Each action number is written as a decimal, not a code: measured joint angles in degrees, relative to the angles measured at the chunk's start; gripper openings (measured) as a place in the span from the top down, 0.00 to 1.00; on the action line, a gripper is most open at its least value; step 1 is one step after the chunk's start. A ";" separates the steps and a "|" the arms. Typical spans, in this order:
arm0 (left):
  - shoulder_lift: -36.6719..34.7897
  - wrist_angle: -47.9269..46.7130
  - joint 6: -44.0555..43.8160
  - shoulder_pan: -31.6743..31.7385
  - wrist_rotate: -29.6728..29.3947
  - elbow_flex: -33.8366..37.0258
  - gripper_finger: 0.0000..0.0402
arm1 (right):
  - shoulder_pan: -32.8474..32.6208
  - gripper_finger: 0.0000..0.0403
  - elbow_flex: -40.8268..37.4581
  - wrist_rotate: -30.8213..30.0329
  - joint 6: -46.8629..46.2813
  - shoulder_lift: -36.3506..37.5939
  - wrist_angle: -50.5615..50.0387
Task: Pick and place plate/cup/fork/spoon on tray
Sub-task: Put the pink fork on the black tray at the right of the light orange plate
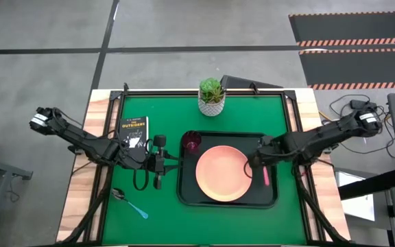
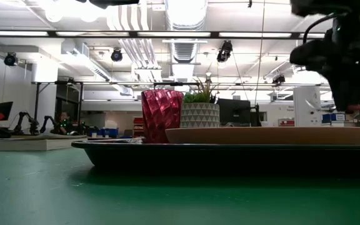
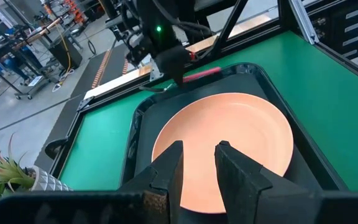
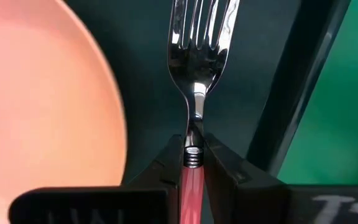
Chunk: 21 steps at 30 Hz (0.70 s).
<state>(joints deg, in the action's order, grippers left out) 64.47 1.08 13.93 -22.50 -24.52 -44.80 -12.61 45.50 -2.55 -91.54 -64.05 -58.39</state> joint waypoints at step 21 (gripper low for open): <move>0.00 -0.31 -0.07 -0.02 0.00 0.00 0.81 | 0.38 0.92 -0.74 9.28 -1.19 -13.63 5.01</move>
<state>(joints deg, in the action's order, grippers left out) 64.47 0.78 13.87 -22.53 -24.52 -44.80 -12.23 44.75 6.73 -92.74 -77.68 -53.38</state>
